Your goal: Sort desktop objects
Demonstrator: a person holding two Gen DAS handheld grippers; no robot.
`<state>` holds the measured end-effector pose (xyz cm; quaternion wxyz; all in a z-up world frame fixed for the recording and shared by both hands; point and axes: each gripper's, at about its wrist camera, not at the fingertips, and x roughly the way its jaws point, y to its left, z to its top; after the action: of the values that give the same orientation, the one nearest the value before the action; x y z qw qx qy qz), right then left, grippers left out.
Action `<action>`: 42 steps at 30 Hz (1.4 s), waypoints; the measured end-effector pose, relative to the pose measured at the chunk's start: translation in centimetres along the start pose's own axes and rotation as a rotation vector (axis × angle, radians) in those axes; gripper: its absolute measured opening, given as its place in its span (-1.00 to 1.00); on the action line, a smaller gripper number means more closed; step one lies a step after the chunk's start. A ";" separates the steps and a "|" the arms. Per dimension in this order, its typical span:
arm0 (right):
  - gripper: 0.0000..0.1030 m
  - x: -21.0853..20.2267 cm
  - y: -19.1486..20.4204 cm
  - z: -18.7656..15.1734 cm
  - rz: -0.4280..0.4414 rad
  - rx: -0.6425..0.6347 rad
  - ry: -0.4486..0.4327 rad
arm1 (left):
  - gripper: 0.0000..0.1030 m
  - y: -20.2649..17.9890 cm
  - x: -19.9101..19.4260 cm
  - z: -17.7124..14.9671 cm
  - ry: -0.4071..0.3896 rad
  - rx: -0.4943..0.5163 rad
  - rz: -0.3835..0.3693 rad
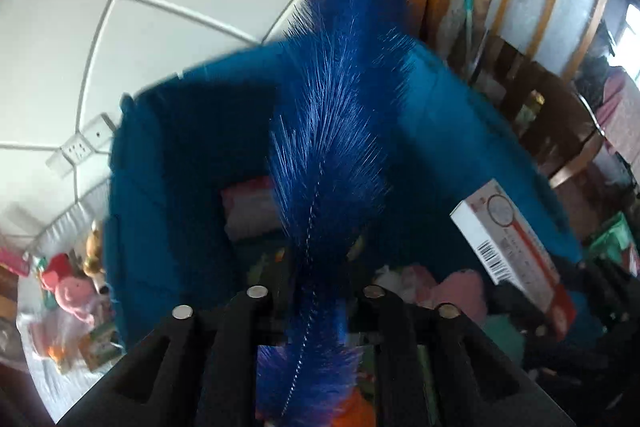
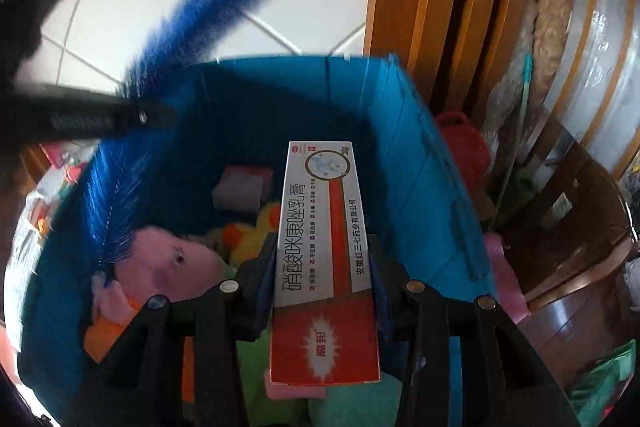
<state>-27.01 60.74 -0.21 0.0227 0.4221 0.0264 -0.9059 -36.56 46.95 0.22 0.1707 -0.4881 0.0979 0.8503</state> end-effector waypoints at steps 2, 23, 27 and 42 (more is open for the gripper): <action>-0.21 0.6 -0.2 -0.3 0.019 -0.006 0.031 | -0.12 -0.2 0.7 -0.8 0.008 0.002 -0.003; 1.00 -4.0 2.6 -1.1 -0.008 -0.005 -0.107 | 0.75 2.8 -9.9 -7.5 -0.223 0.042 0.024; 1.00 -4.5 3.5 -1.3 -0.001 -0.006 -0.123 | 0.93 3.4 -10.8 -9.0 -0.237 0.035 0.028; 1.00 -6.4 5.8 -4.0 0.029 0.048 -0.151 | 0.94 7.1 -14.0 -15.3 -0.318 -0.027 0.073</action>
<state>-19.44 55.30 1.94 0.0277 0.3535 -0.0032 -0.9350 -20.63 32.54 4.65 0.1466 -0.3455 0.0760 0.9238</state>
